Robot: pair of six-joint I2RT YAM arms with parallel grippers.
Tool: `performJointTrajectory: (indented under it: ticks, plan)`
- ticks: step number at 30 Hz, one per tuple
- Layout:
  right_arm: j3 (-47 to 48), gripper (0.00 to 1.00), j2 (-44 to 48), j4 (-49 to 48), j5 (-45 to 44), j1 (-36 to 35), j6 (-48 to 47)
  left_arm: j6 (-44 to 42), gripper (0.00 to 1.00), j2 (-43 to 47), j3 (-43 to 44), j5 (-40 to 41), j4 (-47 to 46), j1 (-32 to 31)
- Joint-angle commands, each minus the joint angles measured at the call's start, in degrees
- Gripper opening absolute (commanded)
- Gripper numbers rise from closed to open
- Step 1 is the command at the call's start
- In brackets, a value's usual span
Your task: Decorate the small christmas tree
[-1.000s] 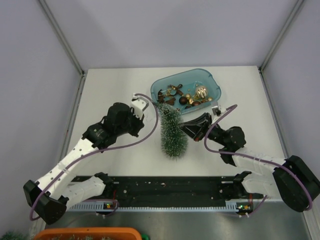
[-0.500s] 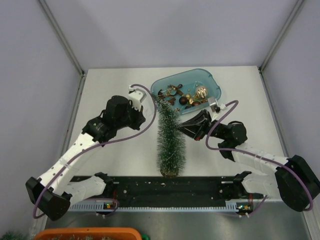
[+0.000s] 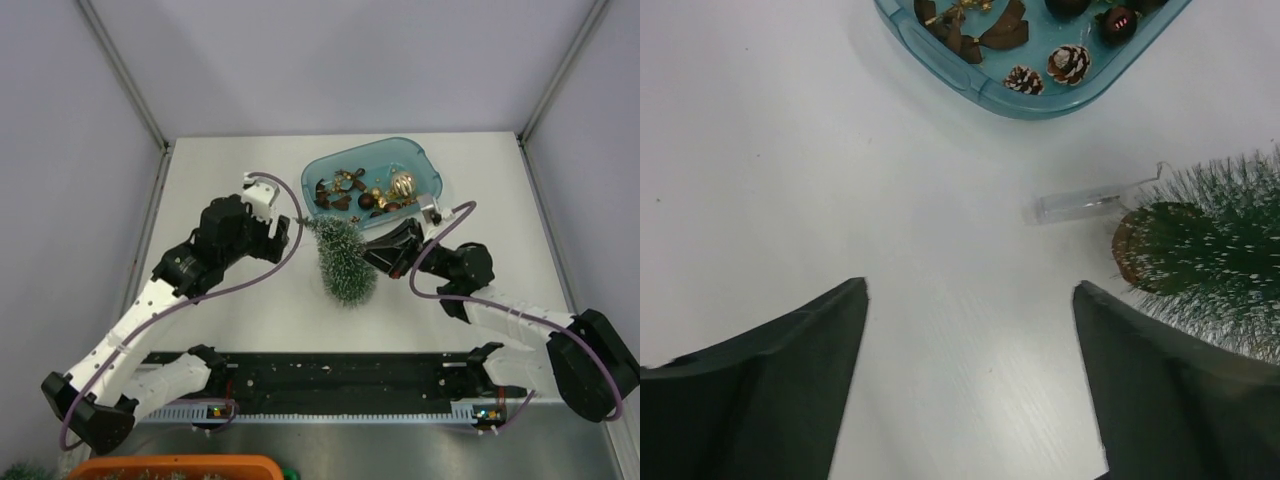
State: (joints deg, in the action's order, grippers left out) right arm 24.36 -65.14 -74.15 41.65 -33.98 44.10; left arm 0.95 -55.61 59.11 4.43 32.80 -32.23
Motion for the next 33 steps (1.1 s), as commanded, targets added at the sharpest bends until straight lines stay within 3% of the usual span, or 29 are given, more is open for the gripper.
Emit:
performJointTrajectory:
  ticks: [1, 7, 14, 24, 29, 33]
  plan:
    - [1.8, 0.0, -2.3, -24.6, 0.9, 0.4, -1.0, 4.0, 0.99, 1.3, 2.3, 2.9, 1.3, 0.1]
    - [1.7, 0.0, -5.8, -24.6, 3.1, 0.4, -1.9, 5.5, 0.99, 0.1, 9.5, 6.1, 7.3, 0.1]
    - [1.7, 0.0, -6.7, -24.6, 2.5, 0.5, -2.5, 2.6, 0.99, 5.6, 6.9, 12.2, 10.5, 0.2]
    - [0.5, 0.0, -6.1, -23.5, 1.0, 1.1, -4.9, 0.5, 0.99, 5.9, 6.3, 34.3, 9.9, 4.9]
    - [-1.6, 0.0, -3.7, -22.6, -1.8, 3.0, -6.1, 1.5, 0.99, 5.7, 7.3, 28.7, 16.0, 6.5]
    - [-2.4, 0.0, -1.6, -21.6, -2.5, 4.6, -6.3, -4.0, 0.99, 9.7, 2.5, 22.4, 16.7, 6.5]
